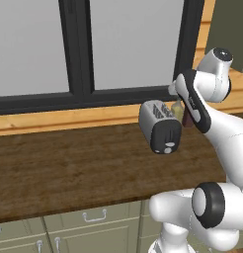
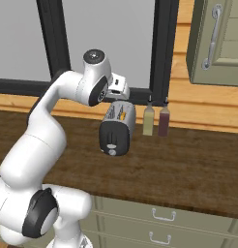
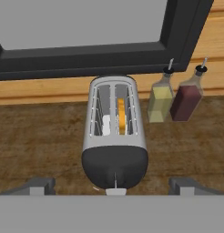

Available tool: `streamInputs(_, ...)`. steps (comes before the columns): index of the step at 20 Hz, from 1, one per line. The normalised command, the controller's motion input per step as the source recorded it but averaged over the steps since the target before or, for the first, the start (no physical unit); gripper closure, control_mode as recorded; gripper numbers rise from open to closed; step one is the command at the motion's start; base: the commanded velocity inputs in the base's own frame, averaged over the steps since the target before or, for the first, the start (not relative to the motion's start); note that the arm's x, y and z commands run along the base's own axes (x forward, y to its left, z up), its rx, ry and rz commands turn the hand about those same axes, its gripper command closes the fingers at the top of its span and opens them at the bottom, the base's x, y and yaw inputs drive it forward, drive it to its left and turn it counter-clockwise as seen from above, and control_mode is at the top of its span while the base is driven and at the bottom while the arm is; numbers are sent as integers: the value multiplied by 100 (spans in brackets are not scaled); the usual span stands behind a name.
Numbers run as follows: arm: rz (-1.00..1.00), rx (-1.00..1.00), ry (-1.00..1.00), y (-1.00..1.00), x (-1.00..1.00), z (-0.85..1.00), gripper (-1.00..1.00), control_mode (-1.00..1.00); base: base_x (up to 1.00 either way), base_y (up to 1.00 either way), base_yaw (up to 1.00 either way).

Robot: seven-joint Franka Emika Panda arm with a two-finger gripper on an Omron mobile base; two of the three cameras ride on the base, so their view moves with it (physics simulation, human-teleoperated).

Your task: Start the toaster. Once the lever pops up, take the bread to the plate on the dining counter.

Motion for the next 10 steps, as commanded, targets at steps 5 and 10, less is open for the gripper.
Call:
streamInputs(5,0,0,0,0,0,0,-100,-100,0,0,0)
streamInputs(10,0,0,0,0,0,0,-100,-100,0,0,0)
